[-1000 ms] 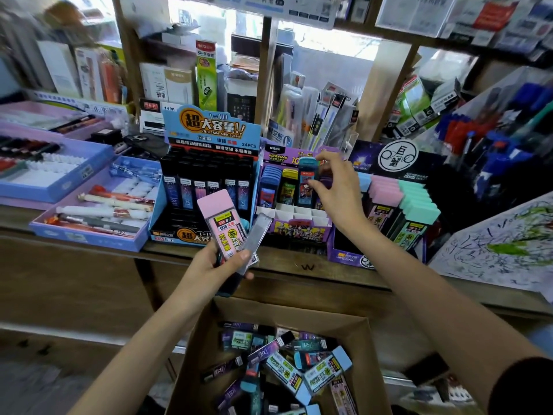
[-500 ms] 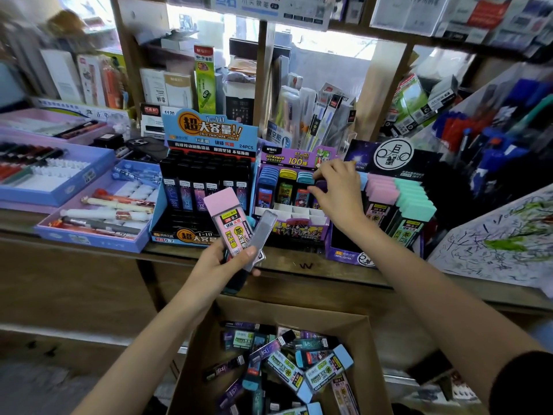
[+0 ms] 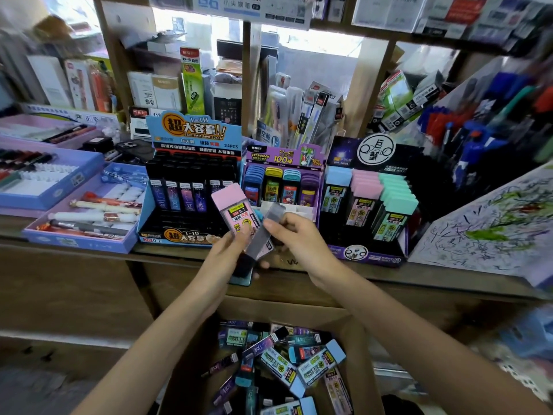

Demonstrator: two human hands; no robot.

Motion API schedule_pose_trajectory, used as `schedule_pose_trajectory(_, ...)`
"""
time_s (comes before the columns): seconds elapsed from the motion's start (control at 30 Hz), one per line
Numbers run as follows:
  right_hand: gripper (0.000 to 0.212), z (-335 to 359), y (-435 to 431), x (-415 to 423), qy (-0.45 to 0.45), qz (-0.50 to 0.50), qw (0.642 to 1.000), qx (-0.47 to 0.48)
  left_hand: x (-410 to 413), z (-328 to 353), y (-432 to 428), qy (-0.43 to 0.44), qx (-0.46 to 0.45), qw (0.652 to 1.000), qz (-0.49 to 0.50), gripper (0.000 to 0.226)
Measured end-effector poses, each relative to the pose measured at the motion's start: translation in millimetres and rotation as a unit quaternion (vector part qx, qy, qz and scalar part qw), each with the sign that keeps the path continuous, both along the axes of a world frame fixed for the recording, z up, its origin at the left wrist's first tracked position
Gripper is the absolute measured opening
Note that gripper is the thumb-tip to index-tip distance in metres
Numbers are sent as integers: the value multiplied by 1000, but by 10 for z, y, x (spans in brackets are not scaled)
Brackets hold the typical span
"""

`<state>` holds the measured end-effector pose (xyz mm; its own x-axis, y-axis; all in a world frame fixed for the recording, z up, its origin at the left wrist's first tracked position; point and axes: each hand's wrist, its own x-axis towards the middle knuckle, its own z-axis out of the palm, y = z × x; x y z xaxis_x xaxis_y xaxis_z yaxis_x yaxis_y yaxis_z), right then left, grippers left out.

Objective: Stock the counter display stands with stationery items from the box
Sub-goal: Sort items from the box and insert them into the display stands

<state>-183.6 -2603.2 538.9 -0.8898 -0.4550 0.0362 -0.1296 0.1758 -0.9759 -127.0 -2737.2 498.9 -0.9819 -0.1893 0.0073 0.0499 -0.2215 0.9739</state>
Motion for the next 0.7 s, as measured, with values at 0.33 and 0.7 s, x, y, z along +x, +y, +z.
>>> schedule_pose_trajectory(0.33,11,228,316,-79,91,-122,980,-124,-104,2,86,-59,24,998,15,11)
schedule_pose_trajectory(0.7,31,-265,354,172,502,-10,855,132,-15,112,114,-40,140,988,-58,46)
